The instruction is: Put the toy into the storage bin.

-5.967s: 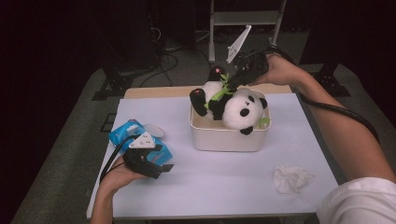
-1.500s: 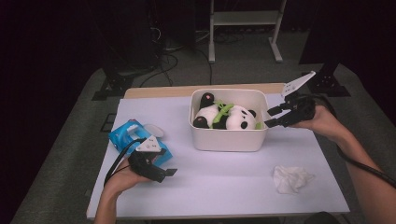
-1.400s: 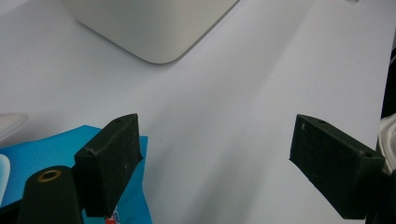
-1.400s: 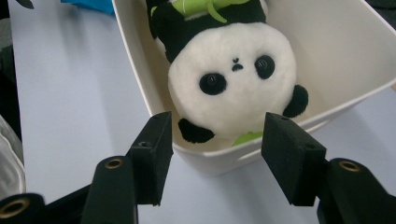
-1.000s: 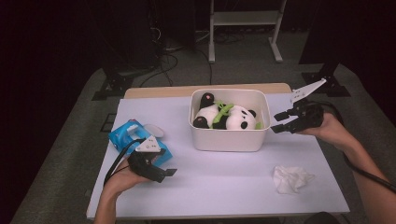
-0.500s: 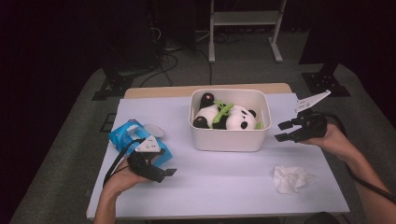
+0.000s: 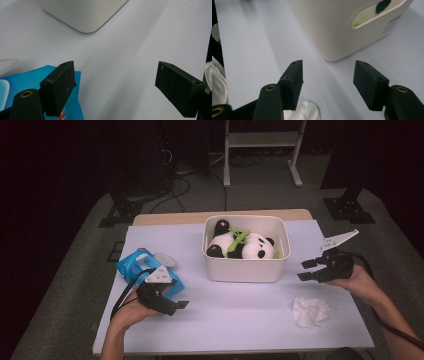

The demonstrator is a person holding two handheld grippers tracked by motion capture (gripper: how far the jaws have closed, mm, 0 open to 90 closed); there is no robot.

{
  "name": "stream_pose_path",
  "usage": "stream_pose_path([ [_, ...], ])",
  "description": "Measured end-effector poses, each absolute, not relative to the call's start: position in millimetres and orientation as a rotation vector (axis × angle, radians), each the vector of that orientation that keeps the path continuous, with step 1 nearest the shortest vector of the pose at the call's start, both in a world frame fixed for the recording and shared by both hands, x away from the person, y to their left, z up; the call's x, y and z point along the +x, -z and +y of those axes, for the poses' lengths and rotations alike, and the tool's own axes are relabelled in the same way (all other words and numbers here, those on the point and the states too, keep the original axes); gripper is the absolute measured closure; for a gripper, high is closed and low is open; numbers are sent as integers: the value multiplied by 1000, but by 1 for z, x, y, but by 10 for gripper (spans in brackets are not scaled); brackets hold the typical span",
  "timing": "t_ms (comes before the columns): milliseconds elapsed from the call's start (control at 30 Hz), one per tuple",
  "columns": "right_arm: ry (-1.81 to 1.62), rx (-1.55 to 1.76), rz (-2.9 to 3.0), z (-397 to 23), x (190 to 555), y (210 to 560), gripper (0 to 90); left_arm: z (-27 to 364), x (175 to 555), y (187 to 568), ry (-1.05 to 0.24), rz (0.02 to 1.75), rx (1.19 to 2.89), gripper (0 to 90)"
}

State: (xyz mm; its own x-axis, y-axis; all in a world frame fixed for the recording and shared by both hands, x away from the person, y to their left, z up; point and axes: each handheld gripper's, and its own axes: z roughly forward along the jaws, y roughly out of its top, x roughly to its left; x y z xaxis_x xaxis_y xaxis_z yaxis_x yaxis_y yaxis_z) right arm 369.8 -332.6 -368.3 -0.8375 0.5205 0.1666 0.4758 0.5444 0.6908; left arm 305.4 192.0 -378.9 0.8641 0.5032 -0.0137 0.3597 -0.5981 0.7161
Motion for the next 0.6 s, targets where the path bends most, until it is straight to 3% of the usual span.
stream_pose_path([
  [600, -1227, 956, 2677, -343, 345, 402, 379, 190, 306, 380, -236, 621, 2278, 152],
])
